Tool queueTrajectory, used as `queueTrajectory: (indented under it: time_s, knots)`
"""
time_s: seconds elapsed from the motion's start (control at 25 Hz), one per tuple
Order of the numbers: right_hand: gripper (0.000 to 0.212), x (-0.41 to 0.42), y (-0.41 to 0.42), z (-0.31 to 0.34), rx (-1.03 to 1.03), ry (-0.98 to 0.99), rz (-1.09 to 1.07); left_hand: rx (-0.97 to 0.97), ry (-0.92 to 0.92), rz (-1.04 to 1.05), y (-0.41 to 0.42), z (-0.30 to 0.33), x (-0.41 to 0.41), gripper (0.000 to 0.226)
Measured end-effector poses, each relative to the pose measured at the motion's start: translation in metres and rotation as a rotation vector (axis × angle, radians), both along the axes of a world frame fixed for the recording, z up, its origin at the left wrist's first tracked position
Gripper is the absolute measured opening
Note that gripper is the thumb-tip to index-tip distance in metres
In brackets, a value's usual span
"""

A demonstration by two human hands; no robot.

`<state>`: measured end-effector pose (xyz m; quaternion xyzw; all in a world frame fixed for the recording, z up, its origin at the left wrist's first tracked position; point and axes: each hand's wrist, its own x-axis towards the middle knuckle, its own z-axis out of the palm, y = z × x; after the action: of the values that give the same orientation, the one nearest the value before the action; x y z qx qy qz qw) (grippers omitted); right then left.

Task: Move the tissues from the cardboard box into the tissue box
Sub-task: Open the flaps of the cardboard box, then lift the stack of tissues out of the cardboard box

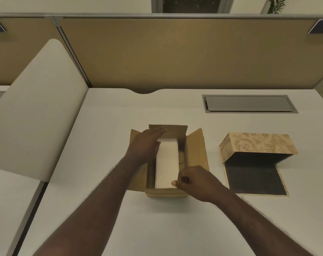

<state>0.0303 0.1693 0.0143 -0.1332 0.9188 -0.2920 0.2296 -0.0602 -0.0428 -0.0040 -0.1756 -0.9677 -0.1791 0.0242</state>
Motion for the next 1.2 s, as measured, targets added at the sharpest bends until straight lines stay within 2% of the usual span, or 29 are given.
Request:
queueTrajectory:
  time_s: [0.12, 0.28, 0.44, 0.56, 0.8, 0.92, 1.0, 1.08, 1.12, 1.2]
  knots:
    - [0.031, 0.003, 0.002, -0.007, 0.056, -0.140, 0.070, -0.082, 0.001, -0.010, -0.003, 0.000, -0.024, 0.056]
    - [0.057, 0.014, -0.001, -0.020, 0.118, -0.184, 0.122, -0.217, -0.087, -0.026, -0.009, -0.013, -0.043, 0.063]
    - [0.057, 0.020, -0.008, -0.025, 0.197, -0.110, 0.218, -0.288, -0.208, -0.046, -0.009, -0.025, -0.058, 0.057]
    - [0.053, 0.022, -0.014, -0.028, 0.257, -0.002, 0.259, -0.323, -0.228, -0.050, -0.008, -0.033, -0.064, 0.048]
    - [0.030, 0.023, -0.025, -0.041, 0.330, 0.162, 0.285, -0.251, -0.272, 0.004, -0.007, -0.043, -0.068, 0.045]
    - [0.031, 0.026, -0.024, -0.045, 0.300, 0.179, 0.270, -0.229, -0.301, 0.014, -0.006, -0.045, -0.065, 0.045]
    - [0.037, 0.026, -0.023, -0.045, 0.241, 0.146, 0.222, -0.182, -0.297, 0.025, -0.005, -0.041, -0.065, 0.044]
    - [0.055, 0.024, -0.020, -0.041, 0.133, 0.042, 0.088, -0.159, -0.207, -0.002, -0.003, -0.035, -0.063, 0.043]
    - [0.064, 0.022, -0.020, -0.039, 0.073, -0.001, 0.010, -0.086, -0.135, 0.008, -0.001, -0.033, -0.057, 0.042]
    - [0.073, 0.013, -0.023, -0.036, -0.034, -0.019, -0.140, 0.231, -0.048, 0.142, 0.009, -0.027, -0.035, 0.040]
